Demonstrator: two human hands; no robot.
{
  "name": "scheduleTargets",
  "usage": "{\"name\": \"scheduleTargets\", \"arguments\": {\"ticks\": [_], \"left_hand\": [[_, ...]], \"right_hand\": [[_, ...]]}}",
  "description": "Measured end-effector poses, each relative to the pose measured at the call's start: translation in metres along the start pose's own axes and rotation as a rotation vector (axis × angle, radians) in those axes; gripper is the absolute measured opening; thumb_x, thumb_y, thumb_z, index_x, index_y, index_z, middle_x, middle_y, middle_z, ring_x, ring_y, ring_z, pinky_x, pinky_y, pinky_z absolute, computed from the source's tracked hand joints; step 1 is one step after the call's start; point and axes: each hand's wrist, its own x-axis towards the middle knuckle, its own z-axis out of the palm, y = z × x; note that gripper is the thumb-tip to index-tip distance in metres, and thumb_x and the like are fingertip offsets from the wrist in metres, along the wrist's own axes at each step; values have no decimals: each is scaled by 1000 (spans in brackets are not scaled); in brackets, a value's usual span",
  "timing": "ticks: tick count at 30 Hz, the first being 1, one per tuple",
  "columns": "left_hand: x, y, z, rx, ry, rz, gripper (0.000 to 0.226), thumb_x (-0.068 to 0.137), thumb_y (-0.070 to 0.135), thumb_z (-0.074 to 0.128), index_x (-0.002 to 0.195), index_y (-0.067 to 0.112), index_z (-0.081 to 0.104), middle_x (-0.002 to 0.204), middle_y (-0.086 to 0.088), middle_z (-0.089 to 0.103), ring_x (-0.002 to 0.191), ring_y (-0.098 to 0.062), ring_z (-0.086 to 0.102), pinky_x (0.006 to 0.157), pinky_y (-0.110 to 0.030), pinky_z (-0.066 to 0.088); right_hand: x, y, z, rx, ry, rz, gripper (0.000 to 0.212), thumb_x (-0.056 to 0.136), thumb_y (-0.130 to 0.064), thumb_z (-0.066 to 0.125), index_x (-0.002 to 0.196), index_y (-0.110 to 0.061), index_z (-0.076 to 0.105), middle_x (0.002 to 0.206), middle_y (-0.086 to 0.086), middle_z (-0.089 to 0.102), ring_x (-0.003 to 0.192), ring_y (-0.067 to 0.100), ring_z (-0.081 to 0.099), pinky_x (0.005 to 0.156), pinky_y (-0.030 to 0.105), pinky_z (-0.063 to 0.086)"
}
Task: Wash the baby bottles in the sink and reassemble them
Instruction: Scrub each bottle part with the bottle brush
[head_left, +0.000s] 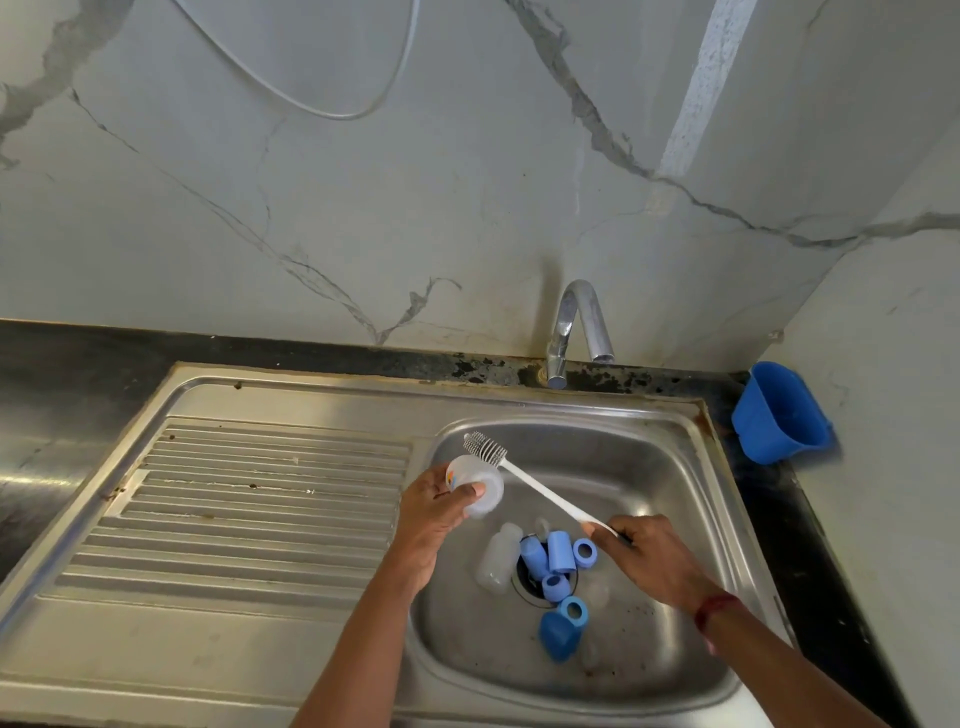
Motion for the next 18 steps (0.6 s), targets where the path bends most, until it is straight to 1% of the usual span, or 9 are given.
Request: {"name": "scheduleTargets", "arguments": {"ticks": [2, 3, 4, 6, 8, 10, 12, 15, 18], "left_hand": [[-2, -3, 2, 5, -9, 3, 57, 50, 41, 83, 102, 22, 69, 94, 1, 75, 93, -18, 68, 83, -37, 55], [-2, -6, 2, 29, -1, -2, 53, 55, 34, 87, 103, 21, 68, 94, 0, 75, 91, -17, 69, 78, -32, 55], [-2, -10, 2, 69, 11, -11, 49, 60, 25, 90, 103, 20, 67, 95, -1, 74, 90, -17, 69, 74, -29, 54], [-2, -22, 0, 233, 11, -13, 50, 60, 13, 93, 100, 20, 64, 96, -3, 72, 87, -18, 69, 70, -27, 54], [-2, -36, -1, 532, -23, 29, 62, 52, 14, 94, 103, 22, 59, 106, -4, 64, 91, -18, 64, 75, -31, 55], [-2, -49, -2, 844, -81, 58, 85, 51, 21, 92, 125, 20, 50, 122, -1, 49, 101, -20, 58, 83, -30, 51], [-2, -61, -3, 1068, -148, 59, 97, 56, 22, 89, 138, 18, 38, 132, -1, 38, 109, -24, 57, 85, -29, 48], [0, -77, -1, 1310, -219, 70, 93, 63, 17, 84, 140, 19, 33, 137, -3, 35, 111, -30, 59, 87, -37, 51], [6, -91, 2, 1498, -254, 42, 89, 73, 7, 75, 146, 19, 26, 145, -10, 28, 113, -34, 58, 88, -39, 51]], "right_hand": [[-2, 3, 3, -18, -4, 36, 55, 93, -47, 59, 53, -20, 34, 46, -9, 33, 46, 8, 28, 49, 22, 31], [-5, 3, 4, -27, -3, 57, 55, 93, -48, 58, 54, -19, 34, 47, -9, 33, 45, 8, 28, 49, 23, 31], [-8, 4, 6, -31, 5, 84, 55, 94, -49, 58, 55, -18, 34, 48, -9, 33, 45, 8, 28, 48, 22, 31], [-15, 4, 11, -34, 32, 131, 56, 94, -50, 57, 56, -18, 33, 48, -9, 33, 45, 8, 27, 47, 22, 31], [-23, 3, 17, -47, 50, 164, 57, 93, -52, 56, 56, -17, 32, 47, -8, 33, 46, 10, 27, 47, 22, 31], [-30, 2, 23, -51, 51, 204, 57, 93, -54, 55, 56, -16, 34, 47, -7, 35, 46, 11, 28, 48, 24, 33], [-37, 1, 28, -45, 39, 252, 56, 93, -55, 53, 57, -15, 36, 48, -6, 37, 46, 12, 30, 49, 26, 34], [-44, 0, 35, -28, 28, 318, 57, 93, -55, 53, 57, -16, 34, 48, -6, 36, 46, 13, 30, 48, 26, 33], [-45, 1, 40, 13, 16, 359, 58, 93, -53, 56, 55, -16, 32, 46, -8, 33, 45, 12, 28, 49, 25, 32]]}}
